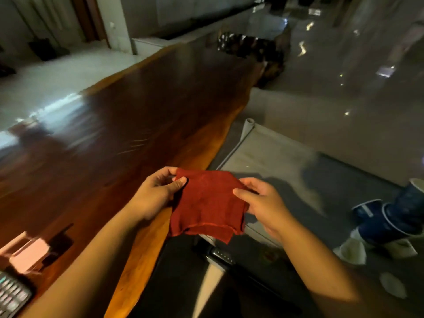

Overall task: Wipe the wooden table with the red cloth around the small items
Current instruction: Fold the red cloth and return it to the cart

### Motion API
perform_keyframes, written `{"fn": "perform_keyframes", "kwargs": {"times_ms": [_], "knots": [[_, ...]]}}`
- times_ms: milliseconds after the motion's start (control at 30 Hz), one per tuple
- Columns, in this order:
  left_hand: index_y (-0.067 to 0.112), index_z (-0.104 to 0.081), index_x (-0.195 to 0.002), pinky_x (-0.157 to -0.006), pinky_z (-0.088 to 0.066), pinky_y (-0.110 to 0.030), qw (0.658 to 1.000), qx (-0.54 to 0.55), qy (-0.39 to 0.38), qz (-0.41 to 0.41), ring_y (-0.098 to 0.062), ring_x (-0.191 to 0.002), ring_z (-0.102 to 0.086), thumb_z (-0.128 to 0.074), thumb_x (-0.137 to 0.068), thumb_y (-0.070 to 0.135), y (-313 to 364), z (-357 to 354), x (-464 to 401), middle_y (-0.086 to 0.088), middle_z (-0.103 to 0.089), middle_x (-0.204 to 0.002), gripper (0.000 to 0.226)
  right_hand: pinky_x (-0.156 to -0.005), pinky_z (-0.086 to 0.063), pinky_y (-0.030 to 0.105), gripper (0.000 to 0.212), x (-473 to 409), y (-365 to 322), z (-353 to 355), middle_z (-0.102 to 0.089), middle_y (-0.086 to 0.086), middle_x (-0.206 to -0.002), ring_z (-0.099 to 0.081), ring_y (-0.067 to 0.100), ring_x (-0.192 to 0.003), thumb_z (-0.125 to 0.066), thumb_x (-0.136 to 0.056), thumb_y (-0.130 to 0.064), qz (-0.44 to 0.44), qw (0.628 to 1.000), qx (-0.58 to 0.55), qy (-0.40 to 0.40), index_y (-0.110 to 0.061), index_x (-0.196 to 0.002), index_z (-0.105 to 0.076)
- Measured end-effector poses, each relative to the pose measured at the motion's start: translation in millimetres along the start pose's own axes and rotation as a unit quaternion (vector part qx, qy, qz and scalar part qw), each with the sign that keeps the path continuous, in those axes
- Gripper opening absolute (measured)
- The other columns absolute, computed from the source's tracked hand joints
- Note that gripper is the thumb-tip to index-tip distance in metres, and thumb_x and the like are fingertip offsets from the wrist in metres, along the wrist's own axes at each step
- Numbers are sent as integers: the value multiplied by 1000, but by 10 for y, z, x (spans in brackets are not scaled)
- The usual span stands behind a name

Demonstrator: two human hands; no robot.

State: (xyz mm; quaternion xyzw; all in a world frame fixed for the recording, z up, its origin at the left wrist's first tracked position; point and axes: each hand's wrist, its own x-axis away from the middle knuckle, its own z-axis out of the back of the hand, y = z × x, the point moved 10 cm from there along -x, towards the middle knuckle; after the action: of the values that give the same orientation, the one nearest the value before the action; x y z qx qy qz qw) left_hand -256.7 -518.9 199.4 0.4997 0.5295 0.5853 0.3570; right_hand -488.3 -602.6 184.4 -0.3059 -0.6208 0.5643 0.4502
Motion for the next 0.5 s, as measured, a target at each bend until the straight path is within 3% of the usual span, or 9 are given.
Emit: {"fn": "perform_keyframes", "kwargs": {"times_ms": [67,133,300,367,500], "knots": [[20,-67,-93,-52,-52,-26,1000,-1,-19,21,-14,-62,-65,-64,-96,10,-90,-295,-238,-3,-66,-79,11,-83,-60,43,17,-50,156,304,-78,-3,-98,-75,20,-94,-74,-80,-24,-25,999,-9,25,-35,-93,-76],[22,-68,-90,-59,-54,-30,998,-13,-36,48,-15,-68,-67,-64,-96,11,-209,-557,-478,-2,-69,-80,14,-80,-61,45,15,-149,374,595,-79,-1,-94,-75,21,-90,-74,-82,-23,-59,997,-13,52,-31,-94,-76],[23,-67,-104,-63,-57,-32,989,-74,-45,118,-20,-90,-73,-64,-98,20,-602,-929,-948,-4,-74,-102,8,-55,-56,29,14,-469,909,1050,-77,-2,-80,-75,11,-70,-72,-89,-10,-141,984,-28,103,-21,-97,-70],[22,-66,-109,-64,-59,-32,985,-90,-38,143,-20,-90,-75,-64,-98,22,-749,-1025,-1115,-3,-74,-103,11,-47,-52,25,16,-619,1012,1160,-74,-1,-76,-71,9,-61,-72,-89,-7,-156,981,-12,117,-20,-97,-67],[21,-64,-115,-68,-61,-31,980,-111,-12,165,-17,-86,-76,-65,-97,26,-932,-1107,-1413,-6,-74,-108,18,-58,-49,31,23,-925,1060,1265,-67,9,-87,-61,18,-68,-68,-90,1,-152,981,32,113,-6,-111,-65]]}}
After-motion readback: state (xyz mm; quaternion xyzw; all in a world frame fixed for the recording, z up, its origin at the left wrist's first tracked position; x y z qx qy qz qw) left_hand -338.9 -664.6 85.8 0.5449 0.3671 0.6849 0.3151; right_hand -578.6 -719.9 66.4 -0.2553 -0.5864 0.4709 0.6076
